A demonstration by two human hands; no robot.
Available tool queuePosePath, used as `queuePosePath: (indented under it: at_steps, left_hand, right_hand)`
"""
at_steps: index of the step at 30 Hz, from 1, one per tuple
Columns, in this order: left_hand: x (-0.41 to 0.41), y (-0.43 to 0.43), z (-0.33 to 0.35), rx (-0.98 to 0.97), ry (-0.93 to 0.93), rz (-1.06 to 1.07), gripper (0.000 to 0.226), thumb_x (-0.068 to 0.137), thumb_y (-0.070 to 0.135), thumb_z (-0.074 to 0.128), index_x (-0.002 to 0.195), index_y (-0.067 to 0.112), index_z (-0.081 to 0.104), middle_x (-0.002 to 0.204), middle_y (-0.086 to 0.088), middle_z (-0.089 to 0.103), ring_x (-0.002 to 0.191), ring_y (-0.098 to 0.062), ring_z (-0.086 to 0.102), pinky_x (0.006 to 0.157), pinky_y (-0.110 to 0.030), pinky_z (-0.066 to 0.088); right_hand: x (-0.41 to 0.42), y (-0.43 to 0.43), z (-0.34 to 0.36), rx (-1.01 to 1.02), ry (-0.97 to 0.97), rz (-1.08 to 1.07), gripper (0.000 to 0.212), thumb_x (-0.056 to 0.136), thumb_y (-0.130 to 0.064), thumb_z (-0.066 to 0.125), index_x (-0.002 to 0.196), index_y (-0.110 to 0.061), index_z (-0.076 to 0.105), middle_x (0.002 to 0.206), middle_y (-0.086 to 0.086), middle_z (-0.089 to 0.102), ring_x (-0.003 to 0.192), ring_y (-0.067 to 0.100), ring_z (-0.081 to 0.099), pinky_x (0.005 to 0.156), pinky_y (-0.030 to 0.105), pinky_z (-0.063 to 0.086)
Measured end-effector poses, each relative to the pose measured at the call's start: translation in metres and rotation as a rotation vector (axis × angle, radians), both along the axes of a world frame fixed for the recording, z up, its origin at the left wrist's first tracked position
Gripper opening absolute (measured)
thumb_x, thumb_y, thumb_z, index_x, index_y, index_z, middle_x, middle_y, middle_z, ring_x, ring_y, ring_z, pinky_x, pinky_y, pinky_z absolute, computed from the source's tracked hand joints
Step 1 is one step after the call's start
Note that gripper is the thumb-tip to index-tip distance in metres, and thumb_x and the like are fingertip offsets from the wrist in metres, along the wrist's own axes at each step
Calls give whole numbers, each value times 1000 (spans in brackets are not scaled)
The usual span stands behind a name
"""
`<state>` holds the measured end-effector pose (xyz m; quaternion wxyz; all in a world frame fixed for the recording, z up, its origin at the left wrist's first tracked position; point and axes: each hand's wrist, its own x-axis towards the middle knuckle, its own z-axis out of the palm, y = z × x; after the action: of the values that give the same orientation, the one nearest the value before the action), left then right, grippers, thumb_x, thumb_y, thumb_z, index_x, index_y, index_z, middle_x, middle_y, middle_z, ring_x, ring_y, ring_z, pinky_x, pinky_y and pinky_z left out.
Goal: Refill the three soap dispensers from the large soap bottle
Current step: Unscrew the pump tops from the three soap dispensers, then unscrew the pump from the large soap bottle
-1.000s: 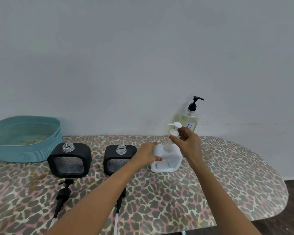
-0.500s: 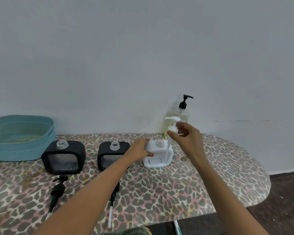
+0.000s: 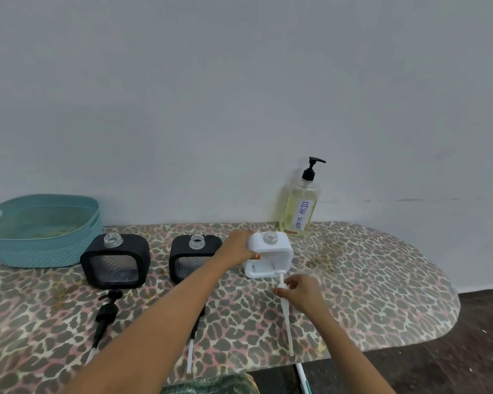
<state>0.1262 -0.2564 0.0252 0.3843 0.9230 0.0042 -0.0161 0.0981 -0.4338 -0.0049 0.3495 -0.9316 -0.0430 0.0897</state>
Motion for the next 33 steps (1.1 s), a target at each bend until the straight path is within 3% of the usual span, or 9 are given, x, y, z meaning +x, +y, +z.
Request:
queuePosePath:
  at_steps: [2, 5, 8, 12, 16, 20, 23, 30, 33]
  left_hand:
    - [-1, -2, 0, -20, -8, 7, 49, 76, 8, 71, 122, 5, 54, 120, -15, 60, 108, -26, 56, 83, -27, 41]
    - [-5, -6, 4, -40, -30, 23, 44, 77, 5, 69, 119, 4, 56, 119, -16, 60, 108, -26, 56, 83, -28, 42]
    - [-6, -8, 3, -44, -45, 28, 42, 78, 4, 67, 118, 3, 56, 118, -16, 60, 108, -26, 56, 82, -26, 41]
    - [-6, -8, 0, -49, -32, 10, 42, 79, 9, 67, 119, 6, 55, 120, -14, 60, 105, -22, 56, 79, -24, 39]
    - [-2, -9, 4, -76, -28, 38, 49, 86, 38, 58, 124, 8, 51, 126, -8, 55, 112, -21, 53, 88, -26, 39]
    - [18, -4, 12, -147, -107, 138, 28, 92, 45, 44, 88, 19, 54, 89, 7, 55, 84, -6, 51, 74, -20, 37]
    - [36, -2, 23, -189, -146, 187, 37, 92, 35, 49, 108, 3, 60, 110, -10, 63, 103, -22, 57, 85, -27, 40]
    - [88, -9, 26, -203, -126, 169, 35, 87, 21, 60, 117, 4, 56, 118, -13, 60, 106, -22, 58, 82, -22, 43]
    - [113, -20, 23, -204, -96, 120, 43, 85, 21, 64, 122, 5, 51, 122, -13, 57, 108, -23, 56, 82, -23, 42]
  right_hand:
    - [1, 2, -7, 0, 37, -17, 40, 80, -26, 70, 106, 4, 64, 103, 18, 67, 74, 19, 62, 64, 21, 49]
    - [3, 2, -13, 19, 70, -7, 33, 81, -22, 68, 99, 5, 66, 85, 14, 67, 54, 7, 52, 39, 9, 38]
    - [3, -1, -18, 60, 76, -15, 30, 81, -18, 69, 95, 8, 65, 64, 2, 55, 49, 3, 47, 32, 8, 32]
    - [3, 0, -25, 50, 59, 2, 34, 81, -25, 68, 103, 0, 62, 87, 8, 62, 59, 7, 52, 42, 10, 36]
    - [5, -3, -25, 45, 65, -5, 42, 80, -37, 68, 107, -4, 61, 84, 1, 58, 60, 3, 50, 45, 11, 34]
    - [12, -8, -20, 44, 88, -16, 42, 79, -42, 68, 102, -7, 62, 70, -7, 54, 56, 2, 51, 46, 13, 36]
    - [24, -17, -10, 35, 99, -19, 40, 79, -41, 68, 95, -4, 66, 72, -1, 58, 59, 8, 52, 56, 19, 41]
    - [79, -47, 35, 91, -49, -99, 26, 81, -29, 69, 84, -3, 69, 62, 1, 59, 51, 8, 47, 45, 13, 36]
    - [122, -50, 47, 179, -174, -191, 27, 79, -21, 72, 96, -1, 66, 77, 5, 61, 66, 12, 53, 56, 18, 38]
